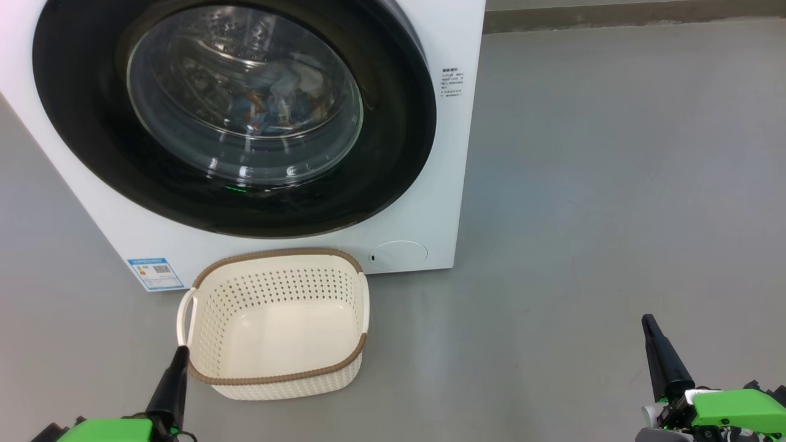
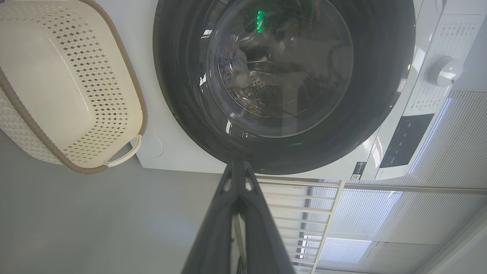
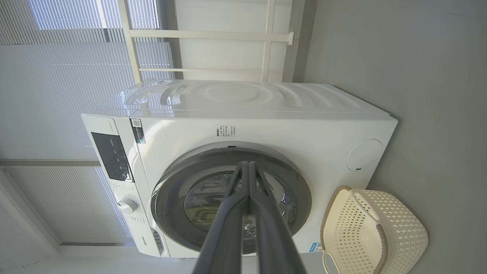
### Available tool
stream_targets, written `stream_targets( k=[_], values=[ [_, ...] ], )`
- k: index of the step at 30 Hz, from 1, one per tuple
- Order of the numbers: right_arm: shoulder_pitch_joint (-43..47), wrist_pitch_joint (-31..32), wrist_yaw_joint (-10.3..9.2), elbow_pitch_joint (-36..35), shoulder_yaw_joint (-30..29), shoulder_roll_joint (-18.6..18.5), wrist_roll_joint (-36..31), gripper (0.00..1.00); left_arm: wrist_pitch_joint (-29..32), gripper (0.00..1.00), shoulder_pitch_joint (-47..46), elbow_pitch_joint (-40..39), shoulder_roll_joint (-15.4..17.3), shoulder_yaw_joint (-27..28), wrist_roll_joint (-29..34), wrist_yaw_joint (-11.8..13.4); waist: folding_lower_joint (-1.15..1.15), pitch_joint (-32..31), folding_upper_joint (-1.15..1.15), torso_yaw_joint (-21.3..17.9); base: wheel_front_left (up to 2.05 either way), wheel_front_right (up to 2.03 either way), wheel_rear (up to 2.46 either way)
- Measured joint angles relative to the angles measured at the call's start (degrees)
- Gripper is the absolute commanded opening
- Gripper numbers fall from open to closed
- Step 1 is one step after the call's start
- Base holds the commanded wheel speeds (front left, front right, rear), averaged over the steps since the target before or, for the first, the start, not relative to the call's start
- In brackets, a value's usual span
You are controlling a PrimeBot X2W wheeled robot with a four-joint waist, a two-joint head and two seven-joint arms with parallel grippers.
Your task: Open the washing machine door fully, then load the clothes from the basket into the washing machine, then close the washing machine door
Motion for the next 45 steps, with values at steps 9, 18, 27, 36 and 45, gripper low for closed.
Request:
stream_targets(
  k=[9,18,27,36,45],
  values=[
    [0.0,0.0,0.00,0.0,0.0,0.0,0.0,0.00,0.0,0.00,0.0,0.0,0.0,0.0,0.0,0.0,0.00,0.0,0.00,0.0,0.00,0.00,0.00],
    [0.0,0.0,0.00,0.0,0.0,0.0,0.0,0.00,0.0,0.00,0.0,0.0,0.0,0.0,0.0,0.0,0.00,0.0,0.00,0.0,0.00,0.00,0.00],
    [0.0,0.0,0.00,0.0,-0.1,0.0,0.0,0.00,0.0,0.00,0.0,0.0,0.0,0.0,0.0,0.0,0.00,0.0,0.00,0.0,0.00,0.00,0.00],
    [0.0,0.1,0.00,0.0,-0.1,0.0,0.0,0.00,0.0,0.00,0.0,0.0,0.0,0.0,0.0,0.0,0.00,0.0,0.00,0.0,0.00,0.00,0.00],
    [0.0,0.1,0.00,0.0,-0.1,0.0,0.0,0.00,0.0,0.00,0.0,0.0,0.0,0.0,0.0,0.0,0.00,0.0,0.00,0.0,0.00,0.00,0.00]
  ],
)
